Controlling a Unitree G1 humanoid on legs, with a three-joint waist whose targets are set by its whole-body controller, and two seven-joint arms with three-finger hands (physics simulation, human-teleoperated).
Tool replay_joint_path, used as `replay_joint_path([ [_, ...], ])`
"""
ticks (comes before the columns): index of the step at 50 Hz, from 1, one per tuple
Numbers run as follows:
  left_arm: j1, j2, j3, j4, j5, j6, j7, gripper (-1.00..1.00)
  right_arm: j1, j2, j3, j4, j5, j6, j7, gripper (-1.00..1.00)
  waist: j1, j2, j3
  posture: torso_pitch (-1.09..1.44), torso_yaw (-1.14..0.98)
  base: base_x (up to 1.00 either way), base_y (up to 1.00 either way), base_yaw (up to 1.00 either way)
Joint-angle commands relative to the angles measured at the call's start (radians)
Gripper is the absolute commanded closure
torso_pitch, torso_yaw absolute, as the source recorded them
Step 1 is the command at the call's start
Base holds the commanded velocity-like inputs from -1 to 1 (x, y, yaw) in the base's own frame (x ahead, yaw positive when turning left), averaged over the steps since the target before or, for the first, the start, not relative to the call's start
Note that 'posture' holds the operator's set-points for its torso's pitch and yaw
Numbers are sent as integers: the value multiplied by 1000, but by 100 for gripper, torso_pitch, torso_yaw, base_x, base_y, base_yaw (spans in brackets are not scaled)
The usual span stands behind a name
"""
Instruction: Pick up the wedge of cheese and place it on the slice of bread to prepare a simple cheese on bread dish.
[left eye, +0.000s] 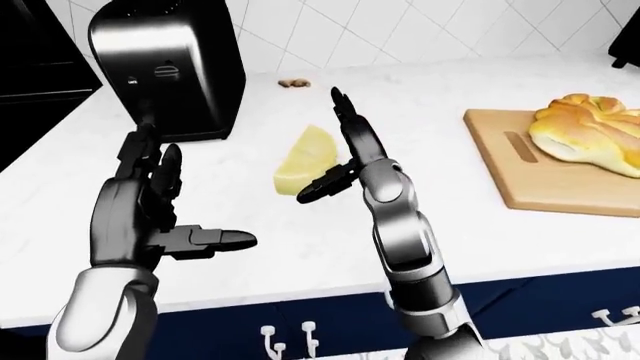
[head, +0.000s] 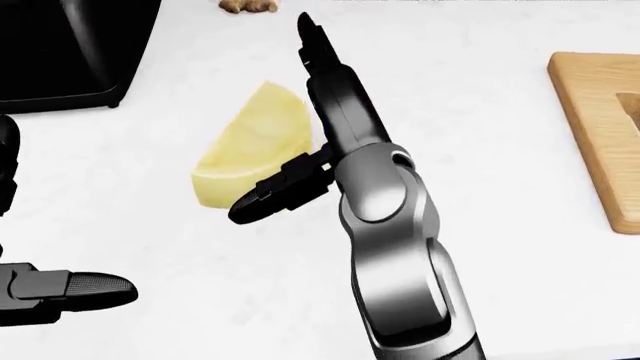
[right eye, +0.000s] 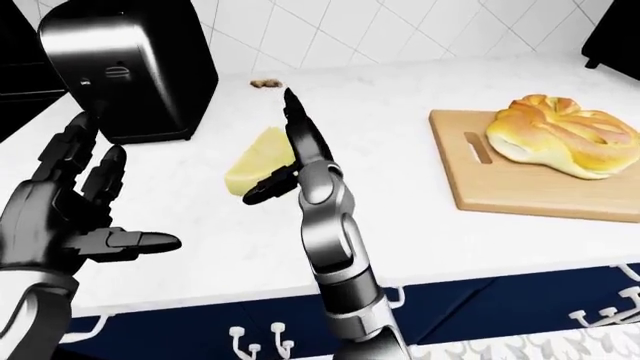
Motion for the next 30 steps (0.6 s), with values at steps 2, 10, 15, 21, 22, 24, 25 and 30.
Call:
replay_joint_path([
  [2,-13,7,7,-21,3,-41,0,-100,-38,7,2,-25,4,-32,-16,-100,1,4,-23,0,0,0,0,0],
  [10,-15,10,13,-12,1,-45,-4,-100,-49,17,6,29,25,-49,-37,-100,0,5,-23,0,0,0,0,0],
  [15,-6,8,12,-6,2,-58,-6,-100,-43,20,12,37,24,-57,-35,-100,0,5,-20,0,0,0,0,0],
  [21,-2,7,16,-9,0,-59,-7,-100,-22,21,17,50,16,-75,-34,-84,0,4,-18,0,0,0,0,0],
  [22,-2,7,17,-11,-1,-58,-8,-100,-19,19,17,58,13,-82,-36,-80,-1,4,-18,0,0,0,0,0],
  [24,0,7,18,-9,-1,-62,-8,-100,-10,19,21,61,3,-86,-33,-71,-1,4,-18,0,0,0,0,0],
  [25,1,6,18,-9,-1,-63,-9,-100,-9,19,21,62,-1,-87,-32,-63,-1,4,-17,0,0,0,0,0],
  [30,6,5,19,-3,0,-73,-11,-100,-4,21,20,82,-9,-106,-34,-33,-1,6,-17,0,0,0,0,0],
])
